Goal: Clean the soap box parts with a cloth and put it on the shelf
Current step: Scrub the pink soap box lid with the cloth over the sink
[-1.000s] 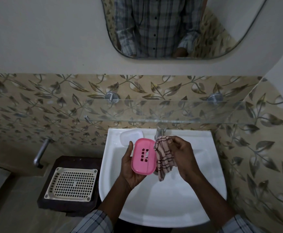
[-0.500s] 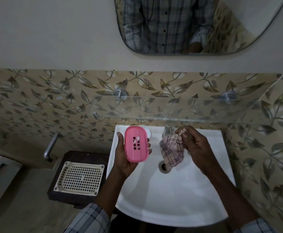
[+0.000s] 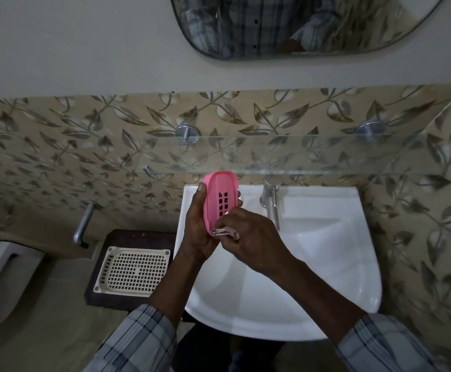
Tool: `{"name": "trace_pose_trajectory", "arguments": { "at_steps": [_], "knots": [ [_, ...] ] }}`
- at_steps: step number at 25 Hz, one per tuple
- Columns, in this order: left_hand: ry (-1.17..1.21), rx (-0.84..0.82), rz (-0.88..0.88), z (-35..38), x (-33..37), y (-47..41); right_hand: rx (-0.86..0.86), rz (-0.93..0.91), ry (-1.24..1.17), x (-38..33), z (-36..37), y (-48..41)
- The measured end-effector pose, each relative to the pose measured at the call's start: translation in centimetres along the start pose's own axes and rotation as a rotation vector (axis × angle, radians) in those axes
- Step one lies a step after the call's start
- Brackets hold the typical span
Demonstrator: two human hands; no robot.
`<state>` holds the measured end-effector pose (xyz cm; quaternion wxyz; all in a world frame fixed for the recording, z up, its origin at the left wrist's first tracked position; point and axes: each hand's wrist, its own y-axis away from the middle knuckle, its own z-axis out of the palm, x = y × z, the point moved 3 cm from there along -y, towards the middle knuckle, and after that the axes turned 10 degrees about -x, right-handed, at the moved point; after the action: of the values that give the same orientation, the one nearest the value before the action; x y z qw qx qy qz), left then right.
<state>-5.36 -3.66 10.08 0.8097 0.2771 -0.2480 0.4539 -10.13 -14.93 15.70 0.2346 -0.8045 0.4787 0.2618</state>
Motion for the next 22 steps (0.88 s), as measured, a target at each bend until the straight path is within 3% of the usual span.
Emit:
{"name": "trace_pose_trajectory", "arguments": {
  "at_steps": [3, 8, 15, 20, 22],
  "knots": [
    [-0.041, 0.031, 0.022, 0.0, 0.1, 0.0, 0.020, 0.012, 0.015, -0.2, 0.4, 0.5],
    [0.028, -0.057, -0.006, -0.3, -0.2, 0.1, -0.045, 0.036, -0.080, -0.3, 0.9, 1.1],
    [0.056, 0.066, -0.057, -0.5, -1.7, 0.3, -0.166, 0.037, -0.092, 0.7, 1.1, 0.2],
    [-0.047, 0.119, -0.030, -0.4, -0.9, -0.1, -0.098, 0.032, -0.264, 1.0, 0.4, -0.2],
    [-0.076, 0.122, -0.034, -0.1, -0.7, -0.3, -0.047, 0.026, -0.231, 0.9, 0.3, -0.7]
  ]
}}
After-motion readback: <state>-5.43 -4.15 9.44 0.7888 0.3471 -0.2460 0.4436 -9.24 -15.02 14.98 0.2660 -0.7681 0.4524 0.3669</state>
